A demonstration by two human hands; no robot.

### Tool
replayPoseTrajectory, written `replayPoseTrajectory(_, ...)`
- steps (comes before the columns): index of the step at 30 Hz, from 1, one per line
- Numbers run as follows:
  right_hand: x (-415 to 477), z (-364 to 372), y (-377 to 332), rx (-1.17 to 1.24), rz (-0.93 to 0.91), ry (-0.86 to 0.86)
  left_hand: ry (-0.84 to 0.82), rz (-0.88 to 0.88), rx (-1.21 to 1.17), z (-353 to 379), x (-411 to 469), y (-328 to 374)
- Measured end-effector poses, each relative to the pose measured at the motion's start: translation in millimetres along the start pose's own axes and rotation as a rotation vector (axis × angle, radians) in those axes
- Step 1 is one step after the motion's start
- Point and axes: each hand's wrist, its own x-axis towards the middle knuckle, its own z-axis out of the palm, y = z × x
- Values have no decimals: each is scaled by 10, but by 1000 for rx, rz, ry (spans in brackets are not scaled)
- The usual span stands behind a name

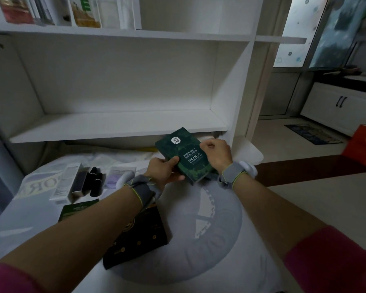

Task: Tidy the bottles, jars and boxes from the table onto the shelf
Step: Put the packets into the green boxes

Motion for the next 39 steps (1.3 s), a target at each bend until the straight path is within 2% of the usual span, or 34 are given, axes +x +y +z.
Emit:
replayPoseTrajectory(6,143,0,228,-123,-51,-55,15,-60,-42,115,98,-104)
replayPoseTrajectory(13,243,84,364,-215,-100,-43,10,-138,-121,135,124,-124)
replayPoseTrajectory(16,295,93,294,-374,-83,-35,6,-163,-128,151,124,-117)
replayPoseTrajectory(18,336,95,238,-498,-27,-104,-9,-185,-106,155,125,-120)
replayPoseTrajectory(22,419,97,213,-555,97,-330,-26,-219,-102,174,138,-105)
replayPoseTrajectory(26,436,65,192,-628,99,-433,-14,-211,-102,197,153,-96)
replayPoseTrajectory(39,294,129,144,-647,165,-476,106,-213,20,98,260,-60)
